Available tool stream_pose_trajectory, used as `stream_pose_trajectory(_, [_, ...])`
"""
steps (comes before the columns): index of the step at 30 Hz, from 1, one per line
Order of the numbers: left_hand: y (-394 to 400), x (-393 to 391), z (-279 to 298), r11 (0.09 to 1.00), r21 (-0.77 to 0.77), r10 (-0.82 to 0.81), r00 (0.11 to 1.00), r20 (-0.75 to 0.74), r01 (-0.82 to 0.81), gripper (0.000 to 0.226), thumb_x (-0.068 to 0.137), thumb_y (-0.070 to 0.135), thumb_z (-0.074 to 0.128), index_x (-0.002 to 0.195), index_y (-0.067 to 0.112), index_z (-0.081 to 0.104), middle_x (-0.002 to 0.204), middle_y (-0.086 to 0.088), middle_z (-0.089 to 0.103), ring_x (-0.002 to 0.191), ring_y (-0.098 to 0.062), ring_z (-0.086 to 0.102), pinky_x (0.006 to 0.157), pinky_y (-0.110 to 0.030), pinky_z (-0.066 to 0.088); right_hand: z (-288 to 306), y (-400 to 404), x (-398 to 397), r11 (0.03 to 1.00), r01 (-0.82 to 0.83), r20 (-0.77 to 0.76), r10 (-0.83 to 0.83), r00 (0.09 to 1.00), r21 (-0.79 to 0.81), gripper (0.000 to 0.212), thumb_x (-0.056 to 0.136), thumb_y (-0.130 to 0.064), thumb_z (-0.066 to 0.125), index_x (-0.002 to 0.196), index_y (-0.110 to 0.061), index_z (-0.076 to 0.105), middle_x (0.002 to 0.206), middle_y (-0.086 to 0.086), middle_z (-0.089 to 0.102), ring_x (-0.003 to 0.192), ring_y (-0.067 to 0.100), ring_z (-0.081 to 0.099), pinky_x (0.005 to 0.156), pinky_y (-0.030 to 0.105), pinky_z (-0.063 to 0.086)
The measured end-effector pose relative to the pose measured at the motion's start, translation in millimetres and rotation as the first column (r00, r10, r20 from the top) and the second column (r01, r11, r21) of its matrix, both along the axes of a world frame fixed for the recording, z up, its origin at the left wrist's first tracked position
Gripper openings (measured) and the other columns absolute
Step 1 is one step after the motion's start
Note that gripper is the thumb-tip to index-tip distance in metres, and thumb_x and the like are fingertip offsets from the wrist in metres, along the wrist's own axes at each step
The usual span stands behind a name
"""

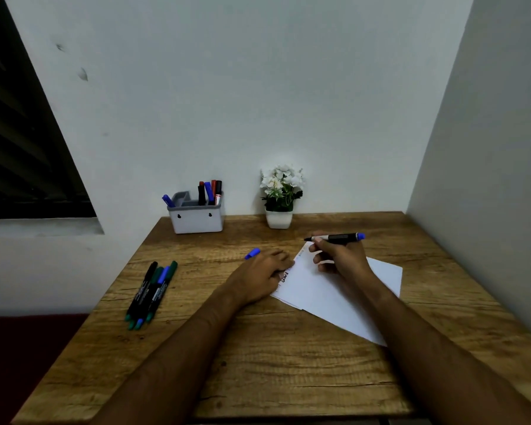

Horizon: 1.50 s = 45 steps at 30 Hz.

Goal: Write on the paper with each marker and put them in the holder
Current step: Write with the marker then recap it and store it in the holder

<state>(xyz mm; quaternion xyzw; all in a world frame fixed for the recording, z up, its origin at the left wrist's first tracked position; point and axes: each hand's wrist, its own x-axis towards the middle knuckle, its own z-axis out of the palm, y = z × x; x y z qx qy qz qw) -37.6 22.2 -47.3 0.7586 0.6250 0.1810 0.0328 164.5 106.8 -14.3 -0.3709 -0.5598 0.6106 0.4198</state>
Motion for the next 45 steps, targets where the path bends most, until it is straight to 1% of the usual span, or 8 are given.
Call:
stream_pose_trajectory(7, [6,-8,-2,0.999,-0.037,0.010,0.997,0.079,-0.007,0.050,0.098,0.017,0.048,0.148,0.025,0.044,0.157,0.006,0.036,0.146,-0.009,0.027,0.118,-0.027,0.019,-4,-10,-6,0.975,-0.149,0.137,0.127,0.982,0.167,0.011,0.088,-0.001,0.073,0.097,0.004,0.076,0.081,0.027,0.072,0.061,0.025,0.064,0.055,0.031,0.054])
stream_pose_trajectory(12, [12,-22,-8,0.984,-0.167,-0.024,0.982,0.187,0.056,0.054,0.098,0.021,0.048,0.149,0.035,0.039,0.160,0.012,0.026,0.150,-0.009,0.015,0.123,-0.041,0.013,-12,-16,-13,0.922,-0.295,0.298,0.216,0.930,0.253,0.016,0.081,-0.008,0.071,0.095,0.001,0.073,0.073,0.017,0.070,0.061,0.025,0.064,0.059,0.036,0.054])
stream_pose_trajectory(17, [14,-22,-11,0.985,-0.170,-0.008,0.982,0.187,0.040,0.051,0.100,0.025,0.047,0.150,0.034,0.037,0.161,0.011,0.024,0.151,-0.010,0.013,0.123,-0.043,0.013,-14,-24,-16,0.881,-0.349,0.323,0.245,0.914,0.320,0.008,0.088,-0.004,0.067,0.086,0.002,0.073,0.065,0.011,0.069,0.060,0.024,0.063,0.059,0.037,0.052])
stream_pose_trajectory(22, [15,-23,-13,0.986,-0.163,-0.010,0.981,0.193,0.042,0.050,0.100,0.028,0.048,0.149,0.033,0.040,0.160,0.010,0.027,0.150,-0.007,0.016,0.123,-0.040,0.017,-17,-33,-15,0.866,-0.329,0.335,0.204,0.920,0.376,0.014,0.084,-0.008,0.065,0.092,-0.007,0.076,0.078,0.003,0.073,0.072,0.008,0.065,0.065,0.024,0.049])
stream_pose_trajectory(27, [13,-20,-9,0.987,-0.152,-0.019,0.978,0.207,0.051,0.049,0.102,0.022,0.048,0.150,0.029,0.038,0.160,0.008,0.027,0.149,-0.004,0.013,0.124,-0.032,0.010,-22,-40,-19,0.838,-0.326,0.392,0.148,0.908,0.437,0.022,0.088,-0.014,0.069,0.067,-0.010,0.064,0.060,-0.003,0.057,0.059,0.004,0.050,0.055,0.024,0.036])
stream_pose_trajectory(31, [14,-20,-11,0.987,-0.154,-0.012,0.977,0.213,0.046,0.049,0.102,0.021,0.048,0.149,0.031,0.039,0.160,0.010,0.026,0.149,-0.004,0.012,0.121,-0.025,0.006,-25,-43,-21,0.831,-0.303,0.408,0.102,0.907,0.466,0.021,0.087,-0.012,0.069,0.067,-0.011,0.062,0.059,-0.006,0.055,0.057,0.003,0.047,0.053,0.022,0.034])
stream_pose_trajectory(40, [23,-25,-22,0.985,-0.168,0.002,0.974,0.227,0.037,0.049,0.101,0.026,0.047,0.148,0.038,0.040,0.160,0.013,0.027,0.151,-0.009,0.013,0.124,-0.039,0.011,-24,-47,-22,0.816,-0.339,0.464,0.099,0.880,0.468,0.021,0.087,-0.018,0.071,0.068,-0.025,0.065,0.060,-0.009,0.059,0.057,0.002,0.050,0.054,0.021,0.037])
stream_pose_trajectory(45, [26,-27,-27,0.980,-0.200,0.024,0.980,0.197,0.016,0.051,0.097,0.038,0.044,0.146,0.048,0.034,0.160,0.016,0.024,0.151,-0.014,0.014,0.122,-0.049,0.017,-23,-48,-20,0.830,-0.341,0.479,0.104,0.872,0.442,0.016,0.089,-0.016,0.070,0.074,-0.013,0.069,0.062,0.000,0.059,0.057,0.003,0.048,0.053,0.023,0.035])
